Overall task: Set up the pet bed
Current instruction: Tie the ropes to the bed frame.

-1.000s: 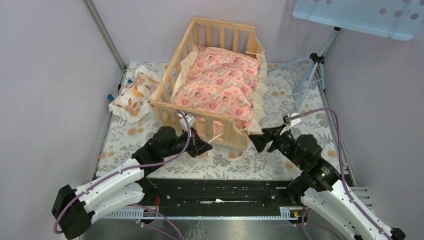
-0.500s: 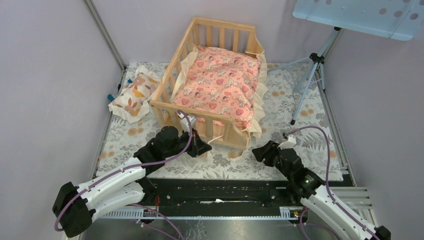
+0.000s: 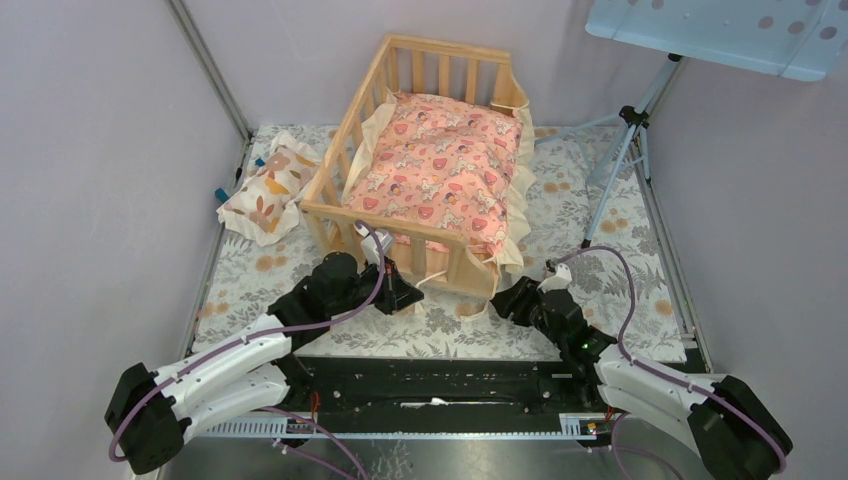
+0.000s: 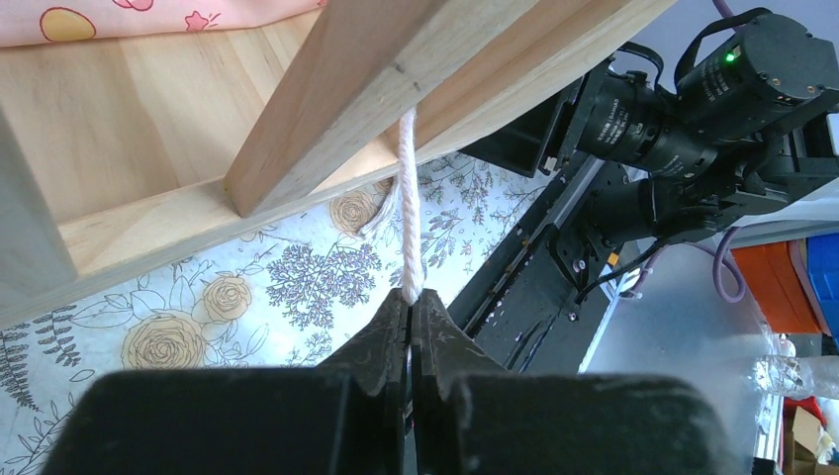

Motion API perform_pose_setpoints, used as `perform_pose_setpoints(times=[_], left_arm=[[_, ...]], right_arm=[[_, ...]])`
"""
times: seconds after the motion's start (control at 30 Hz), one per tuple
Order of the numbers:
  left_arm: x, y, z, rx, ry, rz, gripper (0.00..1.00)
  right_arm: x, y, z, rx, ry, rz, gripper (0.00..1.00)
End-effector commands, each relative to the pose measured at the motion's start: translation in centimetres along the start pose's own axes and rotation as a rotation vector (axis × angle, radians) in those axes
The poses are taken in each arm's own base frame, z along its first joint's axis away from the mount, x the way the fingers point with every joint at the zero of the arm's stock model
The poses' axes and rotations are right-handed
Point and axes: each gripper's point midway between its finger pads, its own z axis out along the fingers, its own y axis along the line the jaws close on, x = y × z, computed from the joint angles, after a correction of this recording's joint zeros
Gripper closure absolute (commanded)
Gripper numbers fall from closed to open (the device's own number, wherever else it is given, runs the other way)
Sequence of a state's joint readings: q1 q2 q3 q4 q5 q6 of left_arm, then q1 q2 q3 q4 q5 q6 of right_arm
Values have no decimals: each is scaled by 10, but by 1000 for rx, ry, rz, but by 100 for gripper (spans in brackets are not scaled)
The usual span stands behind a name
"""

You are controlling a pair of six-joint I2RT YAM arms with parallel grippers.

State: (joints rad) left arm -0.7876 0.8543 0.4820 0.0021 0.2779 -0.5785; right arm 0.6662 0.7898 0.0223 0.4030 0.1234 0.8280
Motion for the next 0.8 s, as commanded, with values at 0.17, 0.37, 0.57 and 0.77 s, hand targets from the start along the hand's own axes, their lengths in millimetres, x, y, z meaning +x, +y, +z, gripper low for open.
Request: perform_pose_setpoints(times=[0.17,0.37,0.57,0.77], left_arm=[[-17,-10,5,20,-42,-8,100],[-17,-10,7,22,-39,-13,100],[-16,-9,6,21,-38,-15,100],[-14,-8,5,20,-39,-18,100]], right_arm=[[-33,19,7,-78,-162,-18,41],[-28,19,18,-72,-138,-8,43],[-27,19,31,-59,-137,-5,44],[-23,28,41,-103,-109,-45,57]])
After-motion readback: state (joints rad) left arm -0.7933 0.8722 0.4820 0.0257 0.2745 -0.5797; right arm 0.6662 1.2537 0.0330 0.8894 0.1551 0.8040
